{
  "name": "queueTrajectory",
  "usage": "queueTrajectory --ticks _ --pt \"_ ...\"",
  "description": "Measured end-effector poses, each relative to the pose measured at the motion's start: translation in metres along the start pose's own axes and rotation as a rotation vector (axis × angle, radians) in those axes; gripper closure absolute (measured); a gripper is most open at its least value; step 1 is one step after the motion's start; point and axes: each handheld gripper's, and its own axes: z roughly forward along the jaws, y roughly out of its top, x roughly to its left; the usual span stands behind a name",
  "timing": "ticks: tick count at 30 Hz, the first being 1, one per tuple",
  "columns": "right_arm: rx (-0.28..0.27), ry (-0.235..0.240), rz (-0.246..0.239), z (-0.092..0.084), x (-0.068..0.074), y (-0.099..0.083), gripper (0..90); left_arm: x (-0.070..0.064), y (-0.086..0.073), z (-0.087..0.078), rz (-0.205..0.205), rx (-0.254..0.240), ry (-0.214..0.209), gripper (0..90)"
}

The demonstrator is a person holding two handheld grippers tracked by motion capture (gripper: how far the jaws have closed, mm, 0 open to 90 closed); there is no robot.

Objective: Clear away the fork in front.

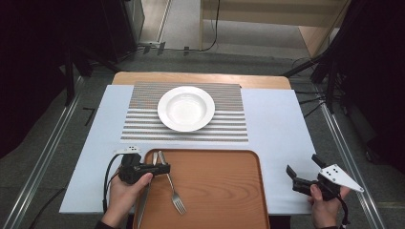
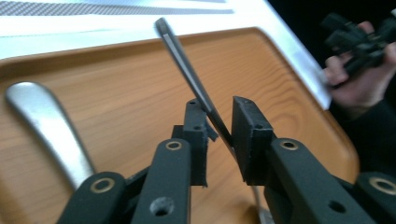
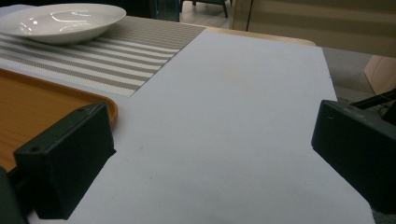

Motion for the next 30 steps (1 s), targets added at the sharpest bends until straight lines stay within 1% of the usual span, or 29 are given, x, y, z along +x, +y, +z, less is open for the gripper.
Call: queueTrajectory --ticks 2,6,8,10,14,16,18,19,21,22,24,25,27,29,30 --pt "0.000 0.002 0.001 0.000 0.000 0.000 0.0 -0.002 0.000 0.003 0.015 0.016 0.026 70.4" --pt "0.001 0.004 0.008 0.000 -0.001 -0.001 0.0 -0.006 0.000 0.008 0.057 0.049 0.093 67.0" --pt "0.003 0.002 0.010 0.000 -0.001 -0.001 0.0 -0.007 -0.001 0.011 0.065 0.062 0.119 65.8" --pt "0.003 0.003 0.010 0.001 -0.001 -0.001 0.0 -0.008 -0.002 0.012 0.067 0.075 0.135 65.4" --pt "0.004 0.004 0.013 0.001 -0.001 -0.002 0.0 -0.008 -0.003 0.012 0.069 0.085 0.175 65.5" --pt "0.003 0.005 0.012 0.001 -0.001 -0.002 0.0 -0.009 -0.003 0.013 0.079 0.092 0.199 65.6" --pt "0.004 0.007 0.013 0.001 -0.001 -0.002 0.0 -0.010 -0.004 0.014 0.097 0.101 0.215 66.2" --pt "0.004 0.008 0.013 0.002 -0.001 -0.002 0.0 -0.011 -0.005 0.014 0.101 0.098 0.218 66.2" --pt "0.004 0.009 0.013 0.002 -0.001 -0.002 0.0 -0.012 -0.005 0.014 0.113 0.093 0.243 65.6" --pt "0.004 0.009 0.013 0.002 -0.001 -0.002 0.0 -0.013 -0.005 0.014 0.119 0.092 0.256 63.3" --pt "0.003 0.008 0.013 0.002 -0.001 -0.002 0.0 -0.013 -0.006 0.013 0.122 0.085 0.261 62.1" --pt "0.002 0.009 0.013 0.002 -0.001 -0.002 0.0 -0.013 -0.006 0.013 0.128 0.085 0.269 60.7" --pt "0.003 0.009 0.014 0.002 -0.001 -0.002 0.0 -0.013 -0.006 0.012 0.129 0.077 0.280 60.6" --pt "0.004 0.009 0.015 0.002 -0.001 -0.002 0.0 -0.015 -0.007 0.010 0.134 0.073 0.295 61.3" --pt "0.003 0.009 0.014 0.002 -0.001 -0.002 0.0 -0.016 -0.007 0.009 0.139 0.073 0.288 67.0"
